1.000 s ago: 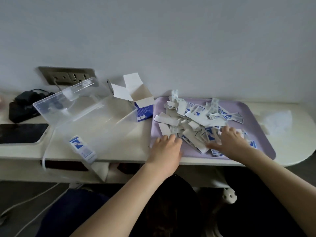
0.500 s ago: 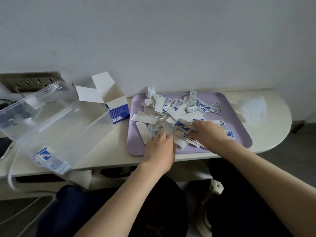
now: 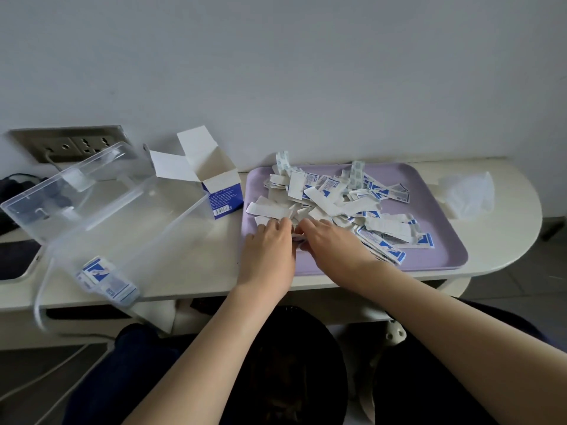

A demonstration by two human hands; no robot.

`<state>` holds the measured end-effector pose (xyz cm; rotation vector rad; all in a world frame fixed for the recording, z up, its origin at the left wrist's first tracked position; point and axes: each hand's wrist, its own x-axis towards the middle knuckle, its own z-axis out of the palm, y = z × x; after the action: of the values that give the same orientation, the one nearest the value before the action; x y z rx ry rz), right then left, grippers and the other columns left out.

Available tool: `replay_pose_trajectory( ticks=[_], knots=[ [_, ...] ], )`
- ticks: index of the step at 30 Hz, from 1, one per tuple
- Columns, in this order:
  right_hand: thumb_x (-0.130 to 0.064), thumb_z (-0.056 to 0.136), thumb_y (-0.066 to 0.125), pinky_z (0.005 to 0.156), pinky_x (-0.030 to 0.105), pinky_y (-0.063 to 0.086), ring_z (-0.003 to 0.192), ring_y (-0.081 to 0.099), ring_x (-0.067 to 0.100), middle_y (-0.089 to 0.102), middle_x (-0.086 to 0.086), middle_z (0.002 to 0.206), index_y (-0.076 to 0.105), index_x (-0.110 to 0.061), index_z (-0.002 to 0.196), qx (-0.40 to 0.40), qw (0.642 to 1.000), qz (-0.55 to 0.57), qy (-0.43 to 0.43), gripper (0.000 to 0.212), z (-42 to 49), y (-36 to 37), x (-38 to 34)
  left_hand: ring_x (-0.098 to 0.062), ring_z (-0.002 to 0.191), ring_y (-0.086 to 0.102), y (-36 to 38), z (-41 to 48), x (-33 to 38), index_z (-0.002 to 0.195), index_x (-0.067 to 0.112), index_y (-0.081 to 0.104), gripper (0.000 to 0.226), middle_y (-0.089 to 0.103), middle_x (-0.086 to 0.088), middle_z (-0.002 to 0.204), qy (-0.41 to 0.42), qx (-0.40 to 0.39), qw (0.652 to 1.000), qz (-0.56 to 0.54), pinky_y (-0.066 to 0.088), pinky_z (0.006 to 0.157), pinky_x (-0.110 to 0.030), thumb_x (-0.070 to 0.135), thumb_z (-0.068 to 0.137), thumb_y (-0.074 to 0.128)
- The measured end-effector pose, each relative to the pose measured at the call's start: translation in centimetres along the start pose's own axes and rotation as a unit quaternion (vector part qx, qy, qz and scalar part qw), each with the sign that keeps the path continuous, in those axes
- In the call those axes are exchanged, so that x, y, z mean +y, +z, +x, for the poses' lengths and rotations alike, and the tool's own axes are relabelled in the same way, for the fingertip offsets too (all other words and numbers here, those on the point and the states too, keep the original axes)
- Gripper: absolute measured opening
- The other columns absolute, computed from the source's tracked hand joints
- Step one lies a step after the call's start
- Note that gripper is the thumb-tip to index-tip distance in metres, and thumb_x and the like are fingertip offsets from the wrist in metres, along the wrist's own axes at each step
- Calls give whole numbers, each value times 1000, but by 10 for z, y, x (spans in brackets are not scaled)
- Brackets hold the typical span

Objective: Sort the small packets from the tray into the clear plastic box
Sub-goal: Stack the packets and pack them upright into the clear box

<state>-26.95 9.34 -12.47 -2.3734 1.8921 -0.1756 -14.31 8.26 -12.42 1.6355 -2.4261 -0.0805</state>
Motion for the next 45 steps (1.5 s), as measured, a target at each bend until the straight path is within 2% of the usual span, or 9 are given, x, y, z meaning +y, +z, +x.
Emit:
replay_pose_trajectory(
  ticks=[3, 6, 9, 15, 21, 27, 31, 37, 45],
  knots=[
    [-19, 96, 48, 89, 27, 35, 118, 43, 22, 45, 4, 128, 38, -13, 127, -4, 1000, 1, -10, 33, 2, 6, -3, -22, 118, 46, 0, -1, -7, 126, 20, 42, 30, 49, -1, 128, -6, 1, 1000, 14, 37, 91, -30, 25, 96, 46],
    [-24, 94, 52, 98, 31, 35, 120, 40, 23, 41, 6, 130, 35, -12, 130, -18, 1000, -5, -1, 41, 1, 9, -4, -22, 115, 46, 0, -2, -13, 126, 21, 42, 33, 47, -2, 128, -7, -5, 1000, 3, 39, 85, -28, 21, 94, 50],
    [-24, 93, 54, 98, 31, 36, 121, 40, 23, 40, 6, 131, 36, -14, 131, -32, 999, -3, 0, 43, -1, 10, -4, -22, 109, 48, 3, -3, -16, 118, 19, 47, 25, 49, -2, 121, -5, -39, 999, -5, 34, 74, -25, 21, 93, 51],
    [-23, 89, 60, 100, 34, 40, 122, 41, 24, 43, 8, 130, 37, -12, 130, -89, 995, 27, 44, 48, 1, 16, -5, -22, 109, 46, 9, -5, -16, 122, 17, 42, 35, 45, -4, 122, -5, -70, 997, -29, 35, 70, -26, 13, 90, 56],
    [-11, 94, 46, 85, 33, 42, 108, 51, 26, 58, 10, 115, 48, -8, 116, -82, 996, -12, 29, 22, 0, 17, -4, -23, 103, 51, 10, -5, -16, 112, 16, 48, 22, 54, -3, 115, -2, -82, 996, -20, 34, 66, -29, 7, 92, 47],
    [-17, 99, 38, 80, 31, 38, 106, 49, 26, 52, 8, 116, 47, -9, 115, 1, 1000, 3, 22, 19, -1, 8, -3, -24, 101, 52, 6, -3, -17, 113, 13, 47, 28, 46, -7, 113, -9, 34, 999, -10, 35, 65, -26, 11, 87, 60],
    [-13, 97, 42, 90, 33, 39, 113, 44, 25, 47, 9, 123, 43, -10, 124, -25, 999, 25, 18, 26, -3, 13, -4, -25, 110, 44, 8, -6, -16, 113, 13, 46, 23, 43, -7, 120, 20, -55, 997, 49, 34, 77, -27, 7, 91, 45],
    [7, 90, 42, 93, 26, 21, 120, 38, 26, 37, 11, 131, 37, -4, 130, -48, 997, 52, 0, 42, -7, 22, -13, -29, 116, 40, 12, -10, -12, 123, 9, 35, 27, 34, -13, 128, -9, -155, 988, 26, 38, 88, -34, 19, 97, 38],
    [4, 90, 43, 95, 21, 32, 127, 37, 20, 34, 8, 139, 39, -6, 132, -44, 998, 52, -11, 43, -6, 27, -10, -29, 114, 45, 20, -9, -14, 124, 8, 35, 40, 37, -13, 126, -14, -143, 989, 23, 37, 87, -34, 39, 99, 35]
  ],
)
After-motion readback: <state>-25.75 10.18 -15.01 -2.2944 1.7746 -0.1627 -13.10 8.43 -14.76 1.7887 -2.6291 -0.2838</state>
